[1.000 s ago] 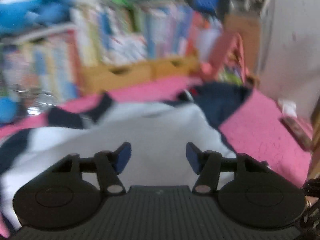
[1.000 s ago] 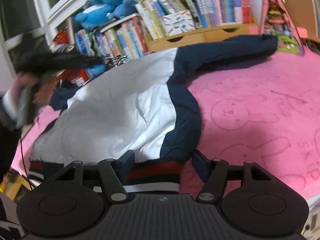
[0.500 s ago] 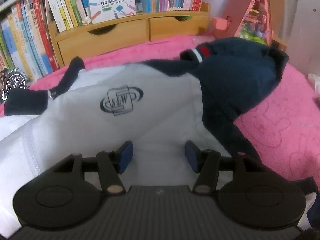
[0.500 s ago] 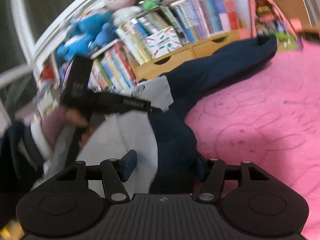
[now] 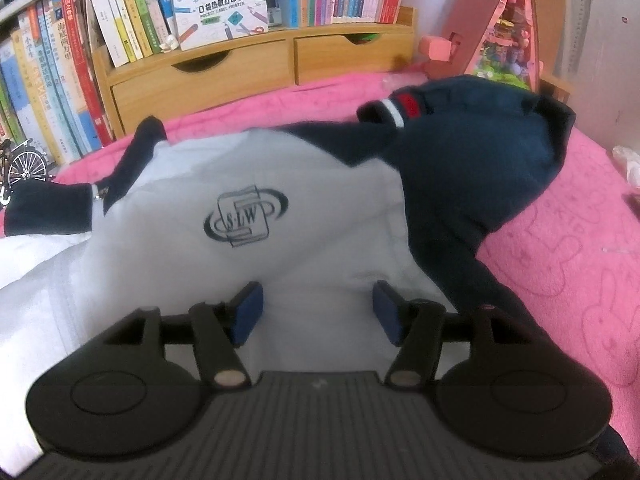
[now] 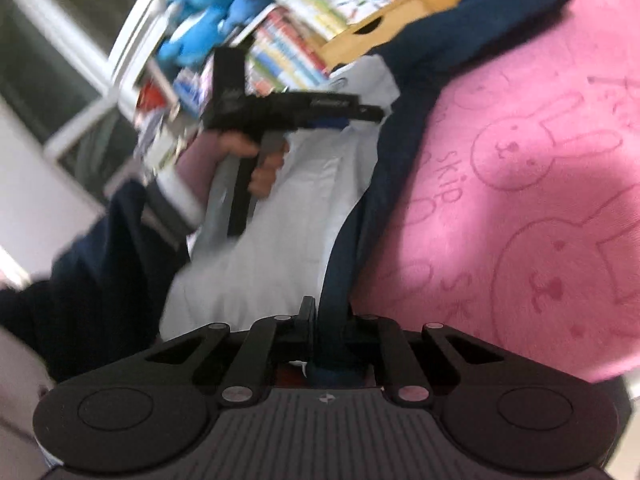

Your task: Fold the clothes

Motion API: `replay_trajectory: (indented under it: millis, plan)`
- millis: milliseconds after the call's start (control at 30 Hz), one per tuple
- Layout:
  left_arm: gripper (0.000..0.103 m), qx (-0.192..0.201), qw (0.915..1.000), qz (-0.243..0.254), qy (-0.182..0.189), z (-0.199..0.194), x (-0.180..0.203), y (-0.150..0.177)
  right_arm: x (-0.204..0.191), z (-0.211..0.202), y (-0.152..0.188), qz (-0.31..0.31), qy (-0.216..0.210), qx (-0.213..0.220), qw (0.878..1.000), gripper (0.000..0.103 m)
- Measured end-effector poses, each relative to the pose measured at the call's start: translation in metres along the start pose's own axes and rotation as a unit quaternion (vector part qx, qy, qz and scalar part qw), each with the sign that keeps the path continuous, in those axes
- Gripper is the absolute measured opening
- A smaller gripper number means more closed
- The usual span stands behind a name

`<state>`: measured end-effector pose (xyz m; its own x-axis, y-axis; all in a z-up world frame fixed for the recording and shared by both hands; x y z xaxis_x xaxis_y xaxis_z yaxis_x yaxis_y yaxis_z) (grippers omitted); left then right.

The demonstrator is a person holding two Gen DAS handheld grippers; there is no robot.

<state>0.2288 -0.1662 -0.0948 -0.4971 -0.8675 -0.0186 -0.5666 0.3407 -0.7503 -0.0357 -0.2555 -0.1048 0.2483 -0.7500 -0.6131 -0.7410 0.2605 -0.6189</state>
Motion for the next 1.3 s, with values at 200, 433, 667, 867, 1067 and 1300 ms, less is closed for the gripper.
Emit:
replay_trajectory:
  millis: [200, 433, 667, 867, 1067, 1300]
  plan:
    - [0.063, 0.004, 1.0, -0.005, -0.005, 0.001, -0.003, -0.001, -0.021, -0.017, 0.016, -0.081, 0.034, -0.016, 0.996, 0.017]
    - [0.055, 0.046, 0.9978, -0.047, 0.007, -0.057, -0.029, 0.007, -0.007, -0.051, 0.026, -0.034, 0.074, 0.005, 0.997, 0.028]
    - [0.067, 0.155, 0.9842, -0.067, -0.054, -0.209, -0.081, 0.073, -0.014, -0.067, 0.001, -0.032, 0.109, 0.098, 0.989, 0.046]
    - [0.071, 0.135, 0.9674, -0.157, -0.146, -0.297, -0.122, 0.177, -0.067, -0.006, -0.006, -0.131, 0.065, 0.1, 0.984, 0.051]
    - [0.077, 0.104, 0.967, -0.203, -0.113, -0.32, -0.102, 0.227, -0.121, 0.07, -0.001, -0.252, 0.078, 0.097, 0.96, 0.058]
    - [0.087, 0.11, 0.9529, -0.265, -0.098, -0.301, -0.094, 0.233, -0.131, 0.109, 0.016, -0.308, 0.131, 0.098, 0.937, 0.056]
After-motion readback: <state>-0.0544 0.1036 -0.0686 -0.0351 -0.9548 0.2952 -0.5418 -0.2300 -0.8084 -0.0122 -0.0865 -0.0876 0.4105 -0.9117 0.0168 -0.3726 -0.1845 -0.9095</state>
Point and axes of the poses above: each gripper's, at about its wrist camera, not at the fingertips, and z roughly the way its jaws point, x to its right, y to its underside, the point moved 7 cm from there along z, roughly the way its jaws point, and after that the axes turned 5 degrees about x, right-handed, at the moved point
